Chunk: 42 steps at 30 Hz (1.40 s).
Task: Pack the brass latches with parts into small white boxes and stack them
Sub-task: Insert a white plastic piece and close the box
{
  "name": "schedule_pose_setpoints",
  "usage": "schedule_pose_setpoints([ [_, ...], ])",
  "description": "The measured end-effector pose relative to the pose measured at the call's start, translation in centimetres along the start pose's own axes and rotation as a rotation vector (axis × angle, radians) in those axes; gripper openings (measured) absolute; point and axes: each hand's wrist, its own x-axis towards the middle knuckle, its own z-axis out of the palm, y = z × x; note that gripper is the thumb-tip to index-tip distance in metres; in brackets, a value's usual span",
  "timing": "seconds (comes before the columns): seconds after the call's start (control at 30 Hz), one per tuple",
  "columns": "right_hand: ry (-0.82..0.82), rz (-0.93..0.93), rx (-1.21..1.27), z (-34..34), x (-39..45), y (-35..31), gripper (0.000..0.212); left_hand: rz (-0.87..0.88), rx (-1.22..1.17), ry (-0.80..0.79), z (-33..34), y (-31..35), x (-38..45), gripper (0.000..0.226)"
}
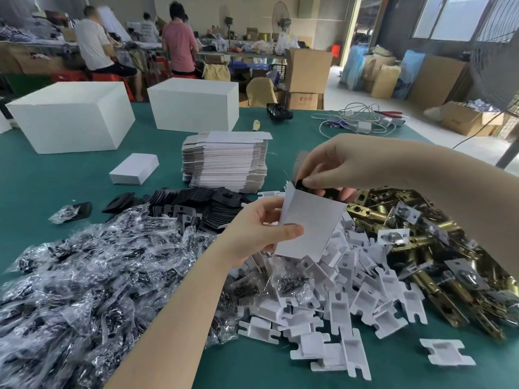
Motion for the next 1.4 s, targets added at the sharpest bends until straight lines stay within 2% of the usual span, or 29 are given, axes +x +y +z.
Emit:
schedule_pose_setpoints([
  [0.17, -0.064, 0.036, 0.007, 0.2, -0.2, -0.1, 0.011, -0.001, 0.016, 0.012, 0.3, -0.1, 0.2, 0.036],
  [0.53, 0.023, 0.013, -0.239, 0.8, 0.0, -0.6, 0.012, -0.005, -0.006, 0.033, 0.2, -0.5, 0.3, 0.046],
  [0.8, 0.121, 0.025, -0.201, 0.8, 0.0, -0.1, 0.010, -0.007, 0.021, 0.030, 0.0, -0.7, 0.3, 0.045],
  [0.9, 0.199, 0.051, -0.048, 0.7, -0.3, 0.1, 0.013, -0.008, 0.036, 0.034, 0.0, -0.7, 0.3, 0.049],
  [0.97, 0.239, 0.054, -0.038, 0.8, -0.3, 0.3, 0.015, -0.007, 0.028, 0.028, 0.2, -0.6, 0.2, 0.046],
  [1.17, 0.163, 0.004, -0.070, 0.8, -0.4, 1.2, 0.006, -0.008, 0.033, 0.024, 0.2, -0.6, 0.2, 0.046],
  [1.4, 0.101, -0.069, 0.092, -0.1, -0.8, 1.6, 0.020, -0.006, 0.029, 0.029, 0.0, -0.7, 0.3, 0.047],
])
